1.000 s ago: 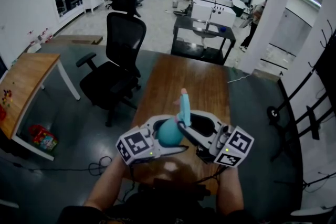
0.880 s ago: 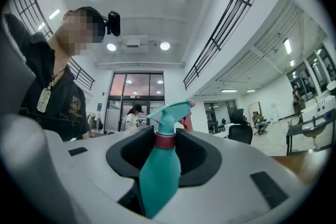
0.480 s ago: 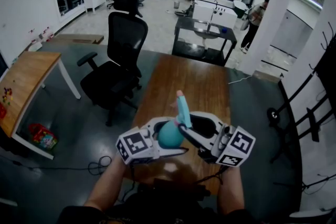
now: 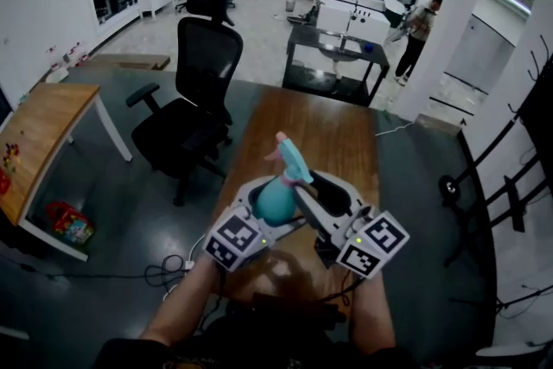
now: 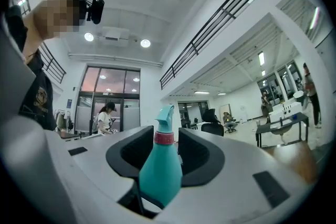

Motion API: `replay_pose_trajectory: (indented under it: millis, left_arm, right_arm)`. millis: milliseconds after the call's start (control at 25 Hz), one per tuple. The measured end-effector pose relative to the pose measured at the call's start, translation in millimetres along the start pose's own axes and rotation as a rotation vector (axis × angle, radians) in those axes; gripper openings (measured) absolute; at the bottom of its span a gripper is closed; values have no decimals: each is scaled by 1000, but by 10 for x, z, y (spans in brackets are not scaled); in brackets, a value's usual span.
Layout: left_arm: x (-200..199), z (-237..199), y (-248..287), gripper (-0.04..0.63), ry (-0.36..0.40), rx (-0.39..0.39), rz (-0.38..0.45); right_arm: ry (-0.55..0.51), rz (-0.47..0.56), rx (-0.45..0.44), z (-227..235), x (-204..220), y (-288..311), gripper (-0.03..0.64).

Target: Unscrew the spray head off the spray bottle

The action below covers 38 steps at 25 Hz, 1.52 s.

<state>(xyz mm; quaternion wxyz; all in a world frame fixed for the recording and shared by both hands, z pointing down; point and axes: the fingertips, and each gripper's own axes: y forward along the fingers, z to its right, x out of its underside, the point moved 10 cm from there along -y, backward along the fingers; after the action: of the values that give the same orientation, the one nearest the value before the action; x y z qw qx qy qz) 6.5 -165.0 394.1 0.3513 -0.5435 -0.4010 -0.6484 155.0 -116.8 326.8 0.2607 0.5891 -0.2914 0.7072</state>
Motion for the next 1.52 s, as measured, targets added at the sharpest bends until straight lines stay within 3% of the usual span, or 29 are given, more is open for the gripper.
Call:
replay_pose_trajectory:
  millis: [200, 360, 560, 880, 1120, 1520]
  left_arm:
    - [25, -37, 16, 437, -16, -78, -28]
    - [38, -58, 17, 437, -14, -121, -51]
    - [39, -34, 42, 437, -6, -112, -66]
    - [-6, -12, 11, 437, -5, 29, -30]
    - [-35, 20, -41, 437, 2, 194, -4]
    - [-68, 102, -97, 437, 13, 354, 16]
  right_arm:
    - [27, -6, 84, 3, 40, 102, 140]
    - [37, -12, 102, -10, 50, 184, 140]
    - [23, -32, 106, -10, 62, 224, 138]
    - [3, -38, 17, 4, 10, 142, 138]
    - [9, -41, -132, 46, -13, 50, 140]
    - [21, -25, -330, 100, -15, -54, 140]
